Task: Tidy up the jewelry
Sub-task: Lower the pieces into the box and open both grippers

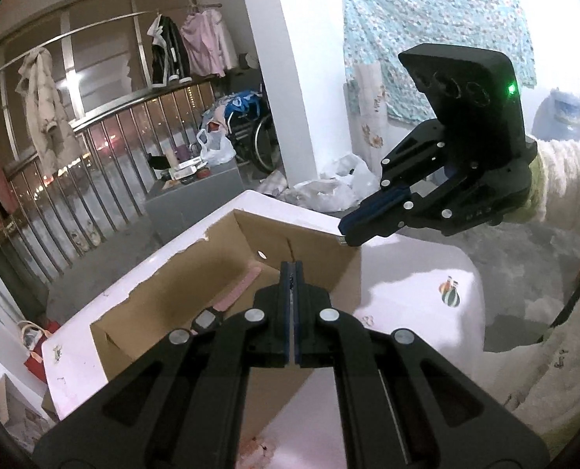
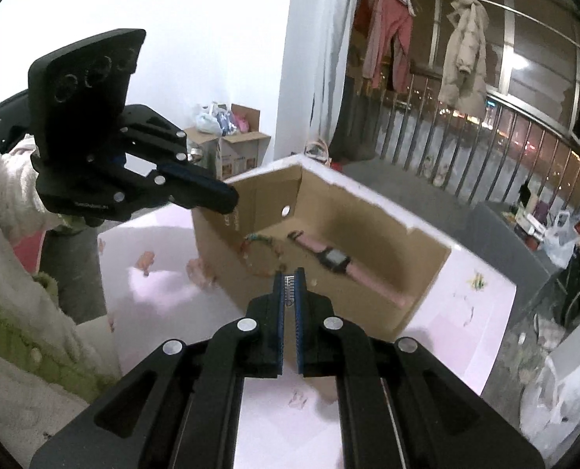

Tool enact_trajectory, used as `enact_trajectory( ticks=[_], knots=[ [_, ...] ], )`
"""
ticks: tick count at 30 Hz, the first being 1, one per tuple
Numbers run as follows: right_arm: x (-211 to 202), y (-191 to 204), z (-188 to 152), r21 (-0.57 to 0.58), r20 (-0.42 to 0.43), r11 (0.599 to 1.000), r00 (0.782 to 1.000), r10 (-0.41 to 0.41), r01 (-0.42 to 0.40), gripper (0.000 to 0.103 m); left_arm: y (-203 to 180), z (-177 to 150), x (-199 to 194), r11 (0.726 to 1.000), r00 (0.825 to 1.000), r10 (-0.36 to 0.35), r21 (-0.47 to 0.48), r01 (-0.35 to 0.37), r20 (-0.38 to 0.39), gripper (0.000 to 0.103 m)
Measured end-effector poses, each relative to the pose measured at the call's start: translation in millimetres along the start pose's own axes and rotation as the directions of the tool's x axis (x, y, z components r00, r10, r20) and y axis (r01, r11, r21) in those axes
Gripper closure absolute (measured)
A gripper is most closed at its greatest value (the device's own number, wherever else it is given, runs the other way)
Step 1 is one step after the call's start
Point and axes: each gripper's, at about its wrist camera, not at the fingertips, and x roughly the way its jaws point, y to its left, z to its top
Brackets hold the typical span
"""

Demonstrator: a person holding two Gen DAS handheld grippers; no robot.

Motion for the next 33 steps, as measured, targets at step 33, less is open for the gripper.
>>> enact_trajectory(
  ticks=[33],
  knots=[
    [106.3, -85.8, -0.1, 0.135, -0.143, 0.990, 0.988, 0.050, -0.031, 0.097, 70.7, -27.1, 111.5, 0.979, 0.957, -0.120, -0.191, 0.070, -0.266, 0.089]
  ],
)
